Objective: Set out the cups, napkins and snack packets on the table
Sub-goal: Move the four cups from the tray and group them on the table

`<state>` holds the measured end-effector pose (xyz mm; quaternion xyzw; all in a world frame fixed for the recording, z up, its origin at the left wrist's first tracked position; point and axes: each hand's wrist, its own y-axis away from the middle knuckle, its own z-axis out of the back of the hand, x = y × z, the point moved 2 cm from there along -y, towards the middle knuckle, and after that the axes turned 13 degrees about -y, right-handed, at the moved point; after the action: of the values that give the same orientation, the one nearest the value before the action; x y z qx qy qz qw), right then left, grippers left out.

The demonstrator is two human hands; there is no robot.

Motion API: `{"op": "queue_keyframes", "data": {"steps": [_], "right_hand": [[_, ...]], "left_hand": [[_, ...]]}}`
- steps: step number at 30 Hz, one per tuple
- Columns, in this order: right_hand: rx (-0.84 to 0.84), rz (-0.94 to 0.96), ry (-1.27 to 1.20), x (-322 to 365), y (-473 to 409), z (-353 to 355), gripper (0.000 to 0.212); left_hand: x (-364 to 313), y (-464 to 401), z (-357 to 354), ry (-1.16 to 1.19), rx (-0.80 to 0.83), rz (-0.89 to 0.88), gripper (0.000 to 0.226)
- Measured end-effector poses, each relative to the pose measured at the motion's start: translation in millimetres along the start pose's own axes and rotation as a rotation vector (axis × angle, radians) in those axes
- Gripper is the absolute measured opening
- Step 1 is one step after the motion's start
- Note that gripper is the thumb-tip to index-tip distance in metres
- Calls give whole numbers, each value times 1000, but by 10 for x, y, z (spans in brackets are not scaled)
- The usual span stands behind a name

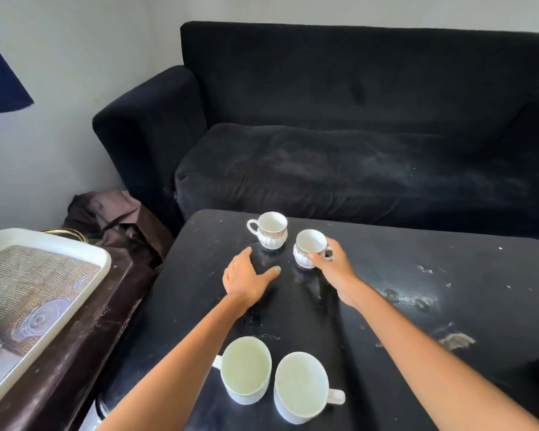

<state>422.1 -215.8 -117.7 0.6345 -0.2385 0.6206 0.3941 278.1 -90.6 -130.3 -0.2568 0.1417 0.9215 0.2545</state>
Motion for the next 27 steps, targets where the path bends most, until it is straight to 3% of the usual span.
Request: {"op": "queue_keyframes", "data": {"steps": [6,13,23,27], "right_hand": [[25,26,-62,-38,-200,-10,48],[97,106,-126,-37,-334,2,41],[-17,115,-84,-103,-427,71,47],[-5,120,-83,-88,-428,71,43]], "left_hand": [[115,-410,6,-56,39,-26,98],[-10,-770,50,62,142,-33,87],[-1,-875,54,-4,247,-30,117],[8,-880,60,-11,280,-46,115]]}}
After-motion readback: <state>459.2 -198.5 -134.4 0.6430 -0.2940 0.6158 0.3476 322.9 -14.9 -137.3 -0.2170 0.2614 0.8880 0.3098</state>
